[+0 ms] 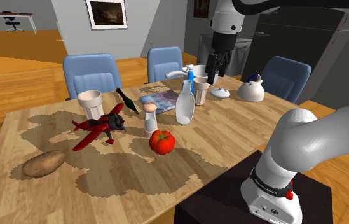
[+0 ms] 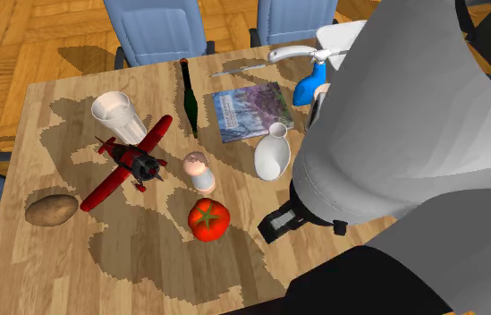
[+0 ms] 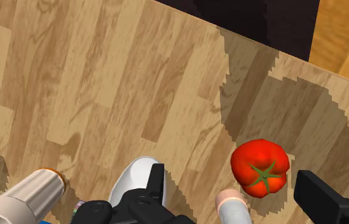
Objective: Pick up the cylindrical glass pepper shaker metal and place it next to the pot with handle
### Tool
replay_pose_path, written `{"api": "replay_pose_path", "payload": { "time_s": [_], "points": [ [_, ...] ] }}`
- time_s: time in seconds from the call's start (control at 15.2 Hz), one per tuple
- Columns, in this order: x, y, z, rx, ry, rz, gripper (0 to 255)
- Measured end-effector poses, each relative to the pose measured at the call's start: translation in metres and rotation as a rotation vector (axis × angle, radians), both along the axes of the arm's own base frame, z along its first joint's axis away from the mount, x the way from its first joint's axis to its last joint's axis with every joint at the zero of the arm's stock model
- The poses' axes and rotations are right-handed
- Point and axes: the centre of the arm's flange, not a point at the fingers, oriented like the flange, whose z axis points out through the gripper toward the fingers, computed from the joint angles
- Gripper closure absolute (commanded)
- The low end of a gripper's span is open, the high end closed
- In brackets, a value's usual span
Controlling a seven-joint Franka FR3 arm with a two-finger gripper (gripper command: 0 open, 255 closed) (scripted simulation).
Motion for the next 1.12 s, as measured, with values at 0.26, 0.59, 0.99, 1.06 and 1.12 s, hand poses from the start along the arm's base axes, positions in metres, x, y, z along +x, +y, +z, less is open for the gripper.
{"api": "replay_pose_path", "payload": {
  "time_s": [0.26,0.59,0.99,1.06,1.12],
  "points": [
    [0.026,0.01,-0.01,0.0,0.009,-0.004,0],
    [0.083,0.03,-0.036,0.001,0.028,-0.014,0],
    [0.151,0.053,-0.074,0.002,0.052,-0.027,0],
    [0.165,0.058,-0.081,0.002,0.055,-0.029,0],
    [0.176,0.063,-0.087,0.002,0.06,-0.031,0]
  ]
}}
